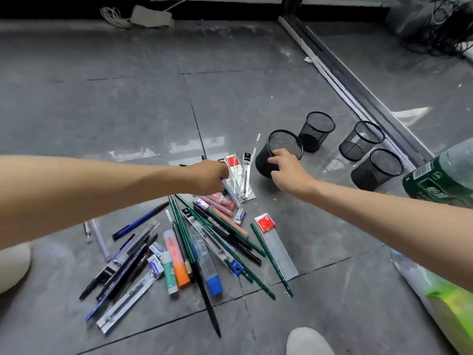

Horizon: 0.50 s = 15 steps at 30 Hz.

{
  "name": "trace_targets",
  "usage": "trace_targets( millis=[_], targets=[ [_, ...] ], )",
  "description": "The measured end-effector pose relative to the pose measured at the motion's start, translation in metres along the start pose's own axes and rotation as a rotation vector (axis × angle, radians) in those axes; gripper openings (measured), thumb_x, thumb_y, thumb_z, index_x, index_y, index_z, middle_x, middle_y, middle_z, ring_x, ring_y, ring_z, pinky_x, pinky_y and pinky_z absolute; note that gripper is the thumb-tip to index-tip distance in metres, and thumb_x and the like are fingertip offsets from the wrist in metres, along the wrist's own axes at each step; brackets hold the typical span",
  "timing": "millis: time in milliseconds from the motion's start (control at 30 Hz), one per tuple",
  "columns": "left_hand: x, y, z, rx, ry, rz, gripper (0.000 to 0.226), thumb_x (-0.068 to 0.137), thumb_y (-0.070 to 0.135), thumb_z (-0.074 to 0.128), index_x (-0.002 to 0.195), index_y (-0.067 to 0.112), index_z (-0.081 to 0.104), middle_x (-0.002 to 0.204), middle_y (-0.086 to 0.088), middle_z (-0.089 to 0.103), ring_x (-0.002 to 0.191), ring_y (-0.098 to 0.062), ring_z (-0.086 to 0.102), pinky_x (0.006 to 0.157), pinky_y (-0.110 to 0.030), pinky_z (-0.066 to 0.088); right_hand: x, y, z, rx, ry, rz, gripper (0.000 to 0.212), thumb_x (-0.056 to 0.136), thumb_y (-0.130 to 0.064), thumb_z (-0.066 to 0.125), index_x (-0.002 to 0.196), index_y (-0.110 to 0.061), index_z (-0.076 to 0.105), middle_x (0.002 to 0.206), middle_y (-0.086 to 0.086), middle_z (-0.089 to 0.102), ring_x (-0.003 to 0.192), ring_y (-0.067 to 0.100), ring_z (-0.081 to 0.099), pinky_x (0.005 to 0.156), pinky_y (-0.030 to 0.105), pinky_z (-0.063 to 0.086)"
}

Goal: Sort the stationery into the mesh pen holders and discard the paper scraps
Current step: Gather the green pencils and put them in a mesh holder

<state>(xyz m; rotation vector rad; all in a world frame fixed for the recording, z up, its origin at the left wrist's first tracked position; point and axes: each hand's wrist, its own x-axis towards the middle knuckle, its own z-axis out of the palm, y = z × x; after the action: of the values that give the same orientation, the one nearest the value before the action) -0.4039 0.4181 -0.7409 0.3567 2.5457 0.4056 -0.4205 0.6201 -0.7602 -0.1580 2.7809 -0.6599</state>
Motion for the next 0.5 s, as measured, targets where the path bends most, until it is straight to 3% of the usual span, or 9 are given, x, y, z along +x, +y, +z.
trace_targets(
  millis=[167, 333, 433, 500],
  targets=[
    [-0.059, -0.027, -0.035, -0.024, 0.026, -0.097, 0.048, 0.091, 0.012, 0.054, 0.136, 0.018, 0.039, 0.103, -0.008, 0.061, 0.087, -0.021, 0.057, 0.078, -0.03, 0.046, -0.007, -0.072, 0.025, 0.035, -0.086, -0.219, 0.048, 0.082, 0.007, 0.045, 0.129, 0.005, 0.052, 0.145, 0.011, 0.037, 0.131, 0.031, 0.033, 0.111, 0.037, 0.027],
    [-0.087, -0.061, -0.035, -0.159, 0.161, -0.151, 0.08, 0.089, 0.01, 0.054, 0.149, 0.031, 0.007, 0.112, -0.014, 0.062, 0.099, -0.03, 0.058, 0.087, -0.037, 0.045, -0.007, -0.139, 0.043, -0.009, -0.211, -0.437, 0.036, 0.079, -0.001, 0.047, 0.109, 0.004, 0.067, 0.129, 0.012, 0.05, 0.118, 0.031, 0.045, 0.097, 0.03, 0.035],
    [-0.1, -0.084, -0.024, -0.245, 0.226, -0.164, 0.068, 0.086, 0.006, 0.052, 0.144, 0.029, 0.024, 0.11, -0.01, 0.065, 0.1, -0.028, 0.059, 0.083, -0.035, 0.045, -0.012, -0.173, 0.055, -0.022, -0.278, -0.58, 0.053, 0.069, -0.026, 0.039, 0.104, 0.0, 0.07, 0.128, 0.01, 0.053, 0.113, 0.028, 0.05, 0.096, 0.033, 0.039],
    [-0.108, -0.105, -0.016, -0.292, 0.273, -0.206, 0.057, 0.084, 0.003, 0.05, 0.136, 0.022, 0.038, 0.11, -0.01, 0.064, 0.098, -0.027, 0.058, 0.076, -0.033, 0.046, -0.014, -0.192, 0.068, -0.021, -0.285, -0.658, 0.052, 0.069, -0.021, 0.039, 0.105, 0.0, 0.07, 0.128, 0.012, 0.055, 0.115, 0.029, 0.051, 0.098, 0.035, 0.039]
  ],
)
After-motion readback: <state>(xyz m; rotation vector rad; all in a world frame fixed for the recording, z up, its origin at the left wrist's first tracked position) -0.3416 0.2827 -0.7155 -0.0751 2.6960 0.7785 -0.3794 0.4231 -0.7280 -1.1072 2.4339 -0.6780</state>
